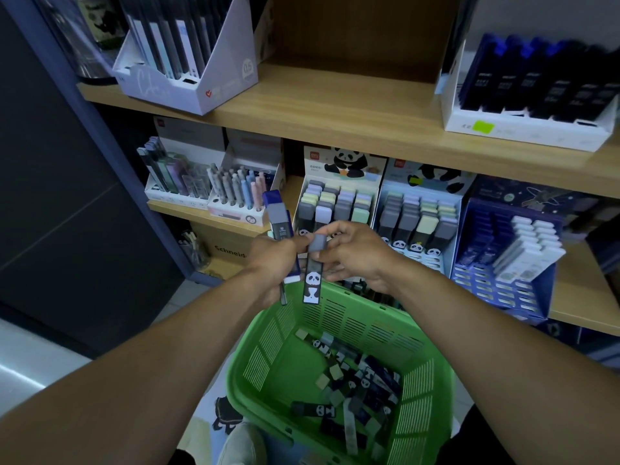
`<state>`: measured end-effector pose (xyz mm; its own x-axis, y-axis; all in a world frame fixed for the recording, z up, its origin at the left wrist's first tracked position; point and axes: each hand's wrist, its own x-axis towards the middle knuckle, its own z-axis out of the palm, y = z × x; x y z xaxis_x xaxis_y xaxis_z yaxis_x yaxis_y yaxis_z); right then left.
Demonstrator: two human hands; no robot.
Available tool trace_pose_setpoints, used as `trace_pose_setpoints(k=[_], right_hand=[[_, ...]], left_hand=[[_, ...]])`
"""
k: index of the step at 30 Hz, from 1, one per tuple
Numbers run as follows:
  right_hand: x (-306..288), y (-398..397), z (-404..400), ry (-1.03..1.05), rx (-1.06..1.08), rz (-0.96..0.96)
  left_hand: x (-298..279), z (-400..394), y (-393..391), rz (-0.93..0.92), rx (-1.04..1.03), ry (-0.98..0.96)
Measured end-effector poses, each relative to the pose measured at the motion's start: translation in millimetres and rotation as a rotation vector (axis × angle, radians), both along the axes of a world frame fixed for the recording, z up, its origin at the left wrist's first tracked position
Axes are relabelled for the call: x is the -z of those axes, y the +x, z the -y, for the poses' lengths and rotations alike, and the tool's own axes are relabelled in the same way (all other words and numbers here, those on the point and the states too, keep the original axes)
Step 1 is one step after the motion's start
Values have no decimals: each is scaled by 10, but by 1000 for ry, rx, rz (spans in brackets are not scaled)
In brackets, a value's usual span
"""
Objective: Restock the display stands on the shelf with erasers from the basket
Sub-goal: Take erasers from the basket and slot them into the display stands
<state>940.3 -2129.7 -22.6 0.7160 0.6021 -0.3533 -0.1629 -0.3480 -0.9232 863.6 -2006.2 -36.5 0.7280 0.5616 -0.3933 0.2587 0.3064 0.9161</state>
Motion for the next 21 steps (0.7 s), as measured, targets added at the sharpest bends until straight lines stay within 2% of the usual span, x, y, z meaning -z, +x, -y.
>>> trace_pose_setpoints(k=[3,6,7,13,21], right_hand=[[-80,123,93,30,92,114],[-73,327,249,-69,160,563],[-61,377,290,-86,156,653],[19,411,299,-85,119,775],[142,353,180,-58,76,888]], left_hand=[[-19,-13,-9,17,17,18],[-28,-62,-33,18,49,44],[-28,-78,-42,26,68,47],[-39,-52,-77,70,194,11],[-89,-25,-88,63,213,-89]])
